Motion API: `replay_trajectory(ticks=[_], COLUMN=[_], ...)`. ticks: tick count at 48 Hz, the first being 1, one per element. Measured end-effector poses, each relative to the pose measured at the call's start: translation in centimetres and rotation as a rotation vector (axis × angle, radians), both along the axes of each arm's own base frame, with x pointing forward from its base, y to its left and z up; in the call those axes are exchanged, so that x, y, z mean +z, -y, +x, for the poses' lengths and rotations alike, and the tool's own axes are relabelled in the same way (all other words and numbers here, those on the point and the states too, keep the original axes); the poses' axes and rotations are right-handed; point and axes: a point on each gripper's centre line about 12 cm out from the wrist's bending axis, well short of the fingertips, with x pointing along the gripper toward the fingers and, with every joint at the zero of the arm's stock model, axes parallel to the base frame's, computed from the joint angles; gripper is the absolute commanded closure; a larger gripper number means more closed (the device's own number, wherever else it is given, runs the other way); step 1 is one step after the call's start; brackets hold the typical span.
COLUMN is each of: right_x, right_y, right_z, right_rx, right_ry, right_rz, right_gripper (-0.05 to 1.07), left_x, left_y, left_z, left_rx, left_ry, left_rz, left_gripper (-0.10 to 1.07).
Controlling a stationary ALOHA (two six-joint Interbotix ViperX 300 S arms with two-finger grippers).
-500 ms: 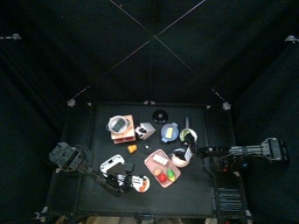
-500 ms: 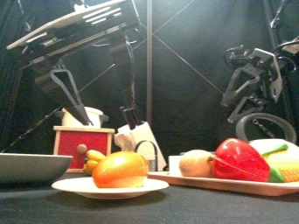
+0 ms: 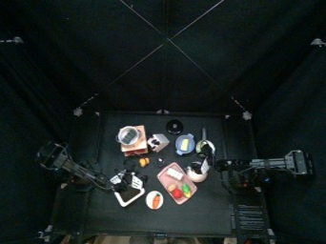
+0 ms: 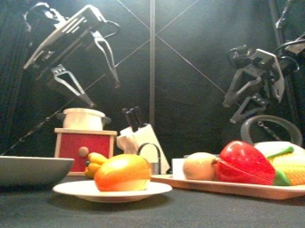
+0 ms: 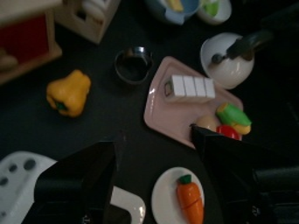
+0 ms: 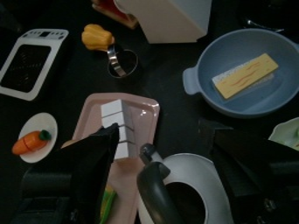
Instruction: Grab cleaver
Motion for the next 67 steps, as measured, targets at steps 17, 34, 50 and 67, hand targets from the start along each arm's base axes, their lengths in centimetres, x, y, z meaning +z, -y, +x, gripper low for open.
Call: replay_trajectory(ticks=[17, 34, 50, 67], right_x=[2.9, 1.4, -0.2, -1.0], right_y=[4.5, 6.1, 9.3, 10.1], right_z=[0.4, 4.1, 7.5, 8.4], right_rx=[-0.177, -0.052, -0.092, -0.105], right_ry=[0.048, -0.007, -0.172, -0.257], right_rz=[-0.068, -0.102, -0.256, -0.332], right_gripper=[0.01, 0.01, 0.01, 0.01], left_x=[4.3, 5.8, 8.6, 11.2], left_y=[-11.1, -14.8, -14.4, -14.8], left_z=[-7.0, -6.1, -4.3, -3.4], left_rx=[-0.068, -0.224, -0.303, -0.321], left_ry=[0.211, 0.134, 0.209, 0.265], left_rz=[0.328, 0.452, 0.426, 0.443], left_gripper=[0.03, 0.03, 0.03, 0.03])
